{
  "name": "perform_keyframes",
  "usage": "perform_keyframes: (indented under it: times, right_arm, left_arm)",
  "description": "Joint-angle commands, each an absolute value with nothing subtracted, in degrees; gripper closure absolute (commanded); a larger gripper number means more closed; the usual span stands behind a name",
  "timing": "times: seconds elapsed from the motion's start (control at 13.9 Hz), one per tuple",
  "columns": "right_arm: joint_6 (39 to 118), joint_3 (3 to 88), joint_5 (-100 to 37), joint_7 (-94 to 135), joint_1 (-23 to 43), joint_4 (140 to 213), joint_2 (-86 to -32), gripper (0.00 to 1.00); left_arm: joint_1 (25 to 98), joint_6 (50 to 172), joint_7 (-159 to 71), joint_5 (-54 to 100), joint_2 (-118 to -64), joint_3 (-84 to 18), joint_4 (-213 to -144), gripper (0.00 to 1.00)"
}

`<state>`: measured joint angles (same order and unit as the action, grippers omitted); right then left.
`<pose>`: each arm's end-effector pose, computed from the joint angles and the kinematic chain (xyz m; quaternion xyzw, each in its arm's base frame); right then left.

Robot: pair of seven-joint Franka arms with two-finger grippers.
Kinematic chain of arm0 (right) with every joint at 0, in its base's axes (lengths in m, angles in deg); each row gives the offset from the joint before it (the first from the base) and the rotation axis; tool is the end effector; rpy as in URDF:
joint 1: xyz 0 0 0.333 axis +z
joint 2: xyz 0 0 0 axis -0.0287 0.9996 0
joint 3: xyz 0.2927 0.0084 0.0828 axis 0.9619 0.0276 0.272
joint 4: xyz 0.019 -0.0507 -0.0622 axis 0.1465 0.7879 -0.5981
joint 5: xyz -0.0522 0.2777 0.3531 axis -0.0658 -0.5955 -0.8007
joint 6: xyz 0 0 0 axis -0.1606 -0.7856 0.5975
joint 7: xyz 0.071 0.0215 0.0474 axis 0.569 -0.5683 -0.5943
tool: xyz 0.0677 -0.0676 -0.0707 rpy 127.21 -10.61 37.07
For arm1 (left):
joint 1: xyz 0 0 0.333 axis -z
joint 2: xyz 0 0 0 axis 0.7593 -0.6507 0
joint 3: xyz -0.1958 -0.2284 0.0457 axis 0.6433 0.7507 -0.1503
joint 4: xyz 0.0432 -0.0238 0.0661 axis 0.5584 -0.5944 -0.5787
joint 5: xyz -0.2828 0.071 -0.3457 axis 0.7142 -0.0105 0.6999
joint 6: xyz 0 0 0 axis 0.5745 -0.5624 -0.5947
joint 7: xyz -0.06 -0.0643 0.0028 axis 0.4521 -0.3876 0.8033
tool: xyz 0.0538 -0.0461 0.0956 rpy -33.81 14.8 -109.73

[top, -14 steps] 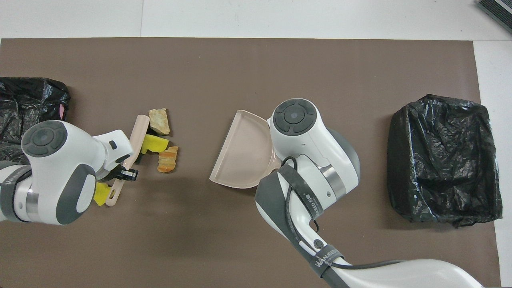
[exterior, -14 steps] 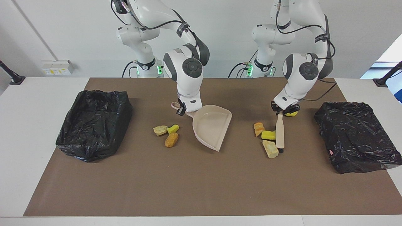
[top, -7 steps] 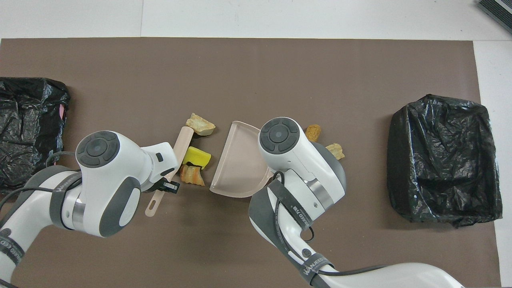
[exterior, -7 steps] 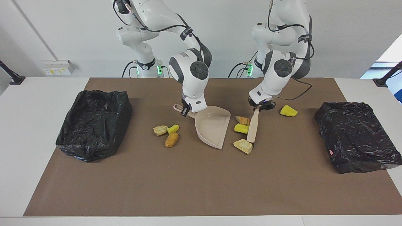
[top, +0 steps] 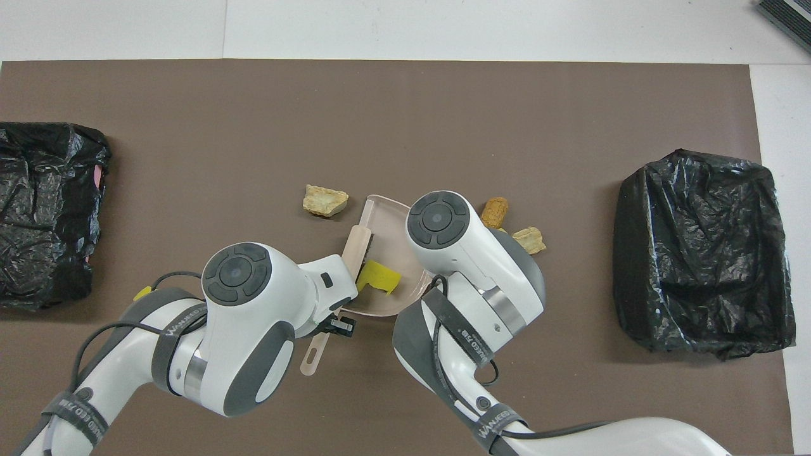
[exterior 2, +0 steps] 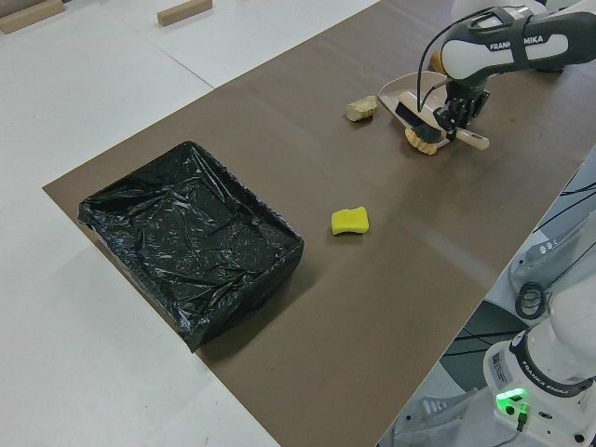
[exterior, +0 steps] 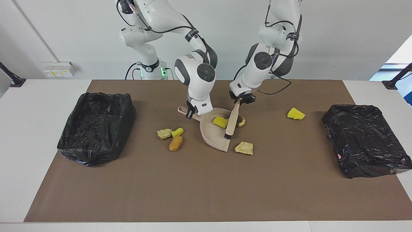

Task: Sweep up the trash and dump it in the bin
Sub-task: 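Sweep the yellow sponges toward the dustpan with the brush in the left gripper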

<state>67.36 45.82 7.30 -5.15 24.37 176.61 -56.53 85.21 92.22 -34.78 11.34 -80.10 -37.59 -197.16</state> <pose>0.5486 0.3436 0.2990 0.8083 0.5723 -0.1307 0.0444 0.4543 -0.3240 0.3160 0.9778 -0.1751 -0.0891 0.0735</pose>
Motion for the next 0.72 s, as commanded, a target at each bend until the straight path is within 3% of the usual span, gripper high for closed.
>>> perform_keyframes:
  times: [0.0, 0.65]
  right_arm:
    - [68.38, 45.98, 8.23, -5.50, 24.20, 178.78, -58.14, 1.00]
    - [68.81, 45.90, 8.32, -8.48, 24.11, 178.86, -58.05, 1.00]
  left_arm:
    - [85.09, 89.67, -38.88, 12.43, -77.32, -38.99, -194.81, 1.00]
    - [72.72, 75.18, -70.85, 2.77, -72.39, -39.35, -194.97, 1.00]
